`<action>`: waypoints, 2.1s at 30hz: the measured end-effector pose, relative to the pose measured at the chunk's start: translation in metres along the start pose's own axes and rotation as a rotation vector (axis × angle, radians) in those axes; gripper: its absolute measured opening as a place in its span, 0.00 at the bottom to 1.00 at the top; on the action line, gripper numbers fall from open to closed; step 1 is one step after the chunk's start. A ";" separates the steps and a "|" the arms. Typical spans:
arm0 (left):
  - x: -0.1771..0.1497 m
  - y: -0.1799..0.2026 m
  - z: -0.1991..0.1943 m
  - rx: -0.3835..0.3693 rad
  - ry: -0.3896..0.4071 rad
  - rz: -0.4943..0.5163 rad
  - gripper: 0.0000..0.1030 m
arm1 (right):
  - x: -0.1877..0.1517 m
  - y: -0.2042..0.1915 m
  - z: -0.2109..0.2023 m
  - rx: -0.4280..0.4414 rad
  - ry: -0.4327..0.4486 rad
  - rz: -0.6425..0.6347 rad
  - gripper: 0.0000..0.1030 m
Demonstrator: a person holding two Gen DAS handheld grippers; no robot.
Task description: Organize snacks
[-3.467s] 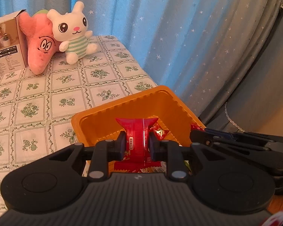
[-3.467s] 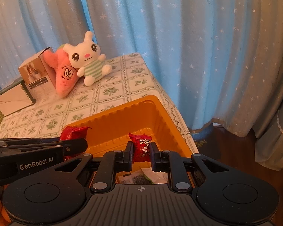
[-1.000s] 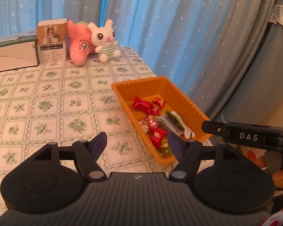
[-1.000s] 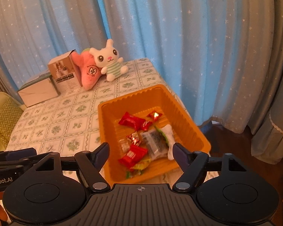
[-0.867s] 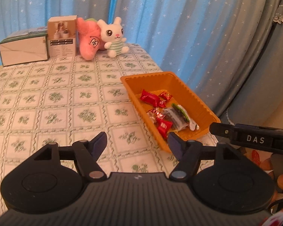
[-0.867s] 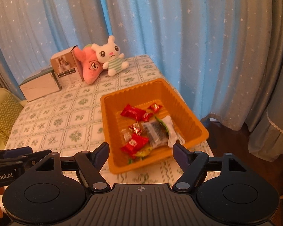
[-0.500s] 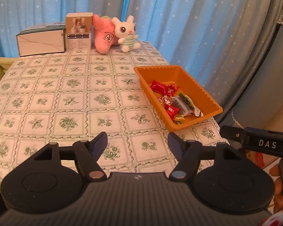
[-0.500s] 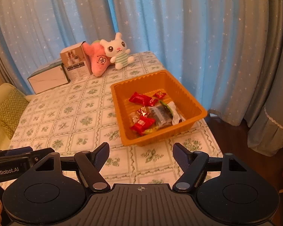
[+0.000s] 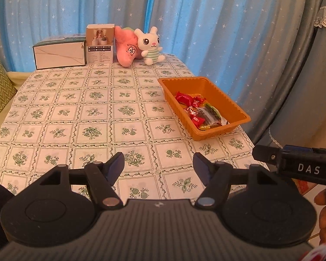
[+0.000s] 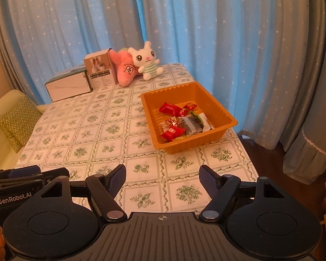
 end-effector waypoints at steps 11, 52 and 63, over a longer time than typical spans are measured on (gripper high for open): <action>-0.006 0.004 -0.029 0.008 0.025 0.009 0.66 | -0.010 -0.014 -0.029 0.002 0.040 -0.047 0.72; -0.005 0.002 -0.037 0.026 0.044 0.010 0.66 | -0.015 -0.025 -0.035 0.014 0.064 -0.063 0.72; -0.006 0.001 -0.037 0.028 0.039 0.008 0.66 | -0.015 -0.023 -0.034 0.014 0.065 -0.061 0.72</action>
Point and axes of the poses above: each gripper's, at about its wrist camera, not at the fingertips, and z roughly the way its jaws point, y to its right, x to its top, the point moved 8 cm from there along z, roughly the way its jaws point, and after that the axes turned 15 degrees about -x, right-handed, at the moved point
